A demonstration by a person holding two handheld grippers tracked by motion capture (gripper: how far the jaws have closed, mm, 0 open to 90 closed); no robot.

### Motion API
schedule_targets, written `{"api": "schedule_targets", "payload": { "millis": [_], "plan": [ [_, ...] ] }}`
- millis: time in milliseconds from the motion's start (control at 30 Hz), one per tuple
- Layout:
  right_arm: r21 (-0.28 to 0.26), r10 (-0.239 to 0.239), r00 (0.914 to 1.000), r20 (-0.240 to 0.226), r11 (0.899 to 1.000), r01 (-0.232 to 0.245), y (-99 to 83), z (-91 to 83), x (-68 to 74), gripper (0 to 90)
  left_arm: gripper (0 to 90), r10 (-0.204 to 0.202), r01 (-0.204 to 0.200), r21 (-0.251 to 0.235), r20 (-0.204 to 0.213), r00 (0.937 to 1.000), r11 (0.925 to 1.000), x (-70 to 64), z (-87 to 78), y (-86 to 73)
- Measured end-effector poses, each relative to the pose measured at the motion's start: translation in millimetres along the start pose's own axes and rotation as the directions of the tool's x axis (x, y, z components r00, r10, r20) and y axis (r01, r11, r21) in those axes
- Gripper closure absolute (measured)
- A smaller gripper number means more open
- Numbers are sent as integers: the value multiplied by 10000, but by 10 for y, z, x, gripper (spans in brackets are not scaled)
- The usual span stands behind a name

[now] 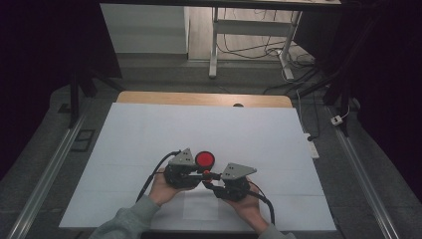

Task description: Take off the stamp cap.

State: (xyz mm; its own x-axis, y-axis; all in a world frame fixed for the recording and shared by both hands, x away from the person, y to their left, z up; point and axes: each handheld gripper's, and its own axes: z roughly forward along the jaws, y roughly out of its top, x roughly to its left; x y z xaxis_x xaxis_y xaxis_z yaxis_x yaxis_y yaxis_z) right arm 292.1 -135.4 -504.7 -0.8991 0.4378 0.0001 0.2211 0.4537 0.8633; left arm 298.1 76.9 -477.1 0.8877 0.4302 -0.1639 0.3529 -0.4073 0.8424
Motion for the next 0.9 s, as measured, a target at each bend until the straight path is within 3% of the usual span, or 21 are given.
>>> {"api": "schedule_targets", "payload": {
  "millis": [900],
  "plan": [
    [-91, -110, 9999, 109, 9999, 111, -10, -9, 7, 649, 726, 10, -11, -123, -81, 10000, 9999, -10, -1, -5]
  ]
}}
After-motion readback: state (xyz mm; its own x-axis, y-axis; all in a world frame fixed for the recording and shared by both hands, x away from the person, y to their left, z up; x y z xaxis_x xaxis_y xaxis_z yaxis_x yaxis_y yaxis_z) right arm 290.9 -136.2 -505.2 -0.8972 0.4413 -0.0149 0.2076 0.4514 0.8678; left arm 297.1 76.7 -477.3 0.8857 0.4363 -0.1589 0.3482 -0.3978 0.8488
